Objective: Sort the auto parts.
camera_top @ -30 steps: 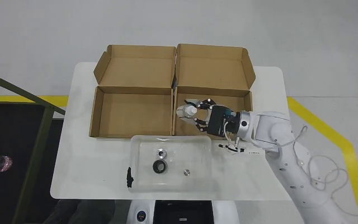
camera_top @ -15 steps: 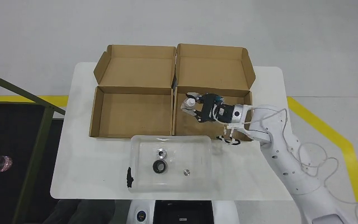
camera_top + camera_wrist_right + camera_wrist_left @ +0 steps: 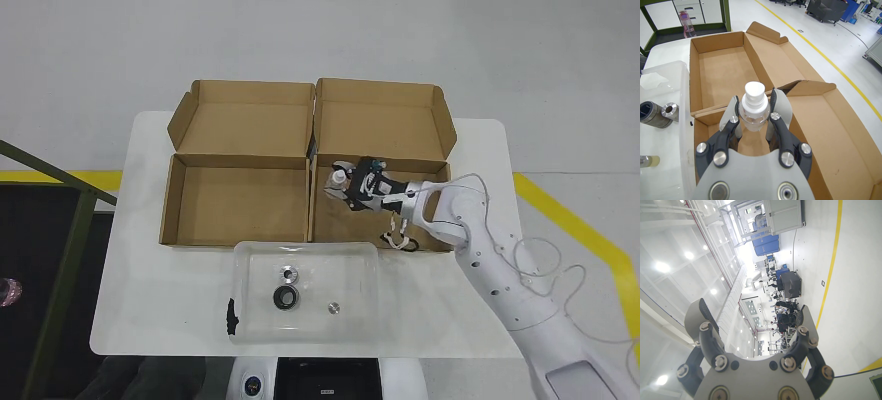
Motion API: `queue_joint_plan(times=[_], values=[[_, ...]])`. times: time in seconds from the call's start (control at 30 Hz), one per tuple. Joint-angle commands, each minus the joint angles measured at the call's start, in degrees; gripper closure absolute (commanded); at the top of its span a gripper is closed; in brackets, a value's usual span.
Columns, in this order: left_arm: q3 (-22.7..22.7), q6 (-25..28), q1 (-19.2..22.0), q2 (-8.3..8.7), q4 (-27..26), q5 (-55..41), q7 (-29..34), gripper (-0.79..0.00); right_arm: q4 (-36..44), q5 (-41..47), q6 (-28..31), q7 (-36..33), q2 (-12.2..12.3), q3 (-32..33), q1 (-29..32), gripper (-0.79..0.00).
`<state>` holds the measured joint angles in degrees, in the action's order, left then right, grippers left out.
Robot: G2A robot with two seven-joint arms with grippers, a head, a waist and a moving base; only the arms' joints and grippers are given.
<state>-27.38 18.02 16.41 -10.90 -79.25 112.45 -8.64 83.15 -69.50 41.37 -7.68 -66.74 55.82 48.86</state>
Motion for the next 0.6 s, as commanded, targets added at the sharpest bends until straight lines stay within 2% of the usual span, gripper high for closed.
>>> queue_joint_plan(times=[0.0, 0.17, 0.3, 0.47, 0.53, 0.57], values=[[0.0, 0.0, 0.0, 0.00, 0.0, 0.0, 0.0, -0.785, -1.8, 0.2, -0.4, 0.5, -0.2, -0.4, -0.5, 0.000], [0.0, 0.0, 0.0, 0.00, 0.0, 0.0, 0.0, -0.785, -5.3, 0.2, -1.7, 1.1, -0.9, -1.7, -1.7, 0.000], [0.0, 0.0, 0.0, 0.00, 0.0, 0.0, 0.0, -0.785, -7.2, -0.2, -2.5, 1.3, -1.4, -2.5, -2.6, -0.074], [0.0, 0.0, 0.0, 0.00, 0.0, 0.0, 0.0, -0.785, -8.9, -0.6, -3.1, 1.6, -1.9, -3.8, -3.1, -0.068], [0.0, 0.0, 0.0, 0.00, 0.0, 0.0, 0.0, -0.785, -9.7, -0.7, -3.4, 1.8, -2.1, -4.2, -3.3, -0.095], [0.0, 0.0, 0.0, 0.00, 0.0, 0.0, 0.0, -0.785, -10.1, -0.8, -3.5, 2.0, -2.2, -4.4, -3.4, -0.145]])
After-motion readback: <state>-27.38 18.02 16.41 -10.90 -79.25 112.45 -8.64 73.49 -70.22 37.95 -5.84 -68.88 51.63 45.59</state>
